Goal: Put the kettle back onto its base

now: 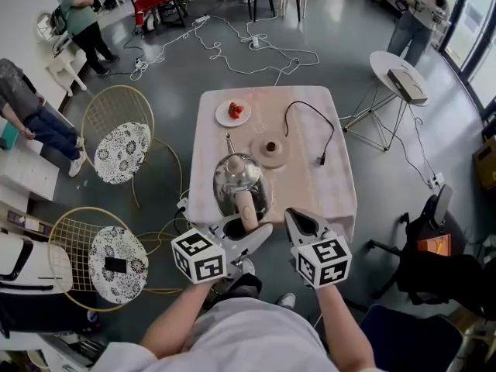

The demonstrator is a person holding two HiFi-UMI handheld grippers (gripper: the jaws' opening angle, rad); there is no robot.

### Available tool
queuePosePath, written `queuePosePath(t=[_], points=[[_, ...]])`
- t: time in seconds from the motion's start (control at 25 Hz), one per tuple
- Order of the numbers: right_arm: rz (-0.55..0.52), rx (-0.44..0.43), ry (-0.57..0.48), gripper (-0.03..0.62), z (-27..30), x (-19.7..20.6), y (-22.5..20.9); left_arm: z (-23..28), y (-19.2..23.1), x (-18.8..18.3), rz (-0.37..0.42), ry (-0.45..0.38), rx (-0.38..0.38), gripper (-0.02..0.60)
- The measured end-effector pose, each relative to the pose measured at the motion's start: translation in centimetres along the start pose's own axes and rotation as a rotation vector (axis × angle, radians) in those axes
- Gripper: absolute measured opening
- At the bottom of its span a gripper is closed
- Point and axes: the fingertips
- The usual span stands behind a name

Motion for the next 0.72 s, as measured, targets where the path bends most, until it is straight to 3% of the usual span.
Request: queuePosePath(t=[0.72], points=[[-0.015, 0.119, 0.039, 0.005, 5.8, -3.1, -1.5, 1.6, 6.4, -3.0, 0.018, 0.044, 0.124, 0.158]])
Point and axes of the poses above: the fingertips, and each gripper's own axes: z forward along the fingers, y to its left, x out of its underside, and after that the axes turned 12 degrees about -x, right-handed
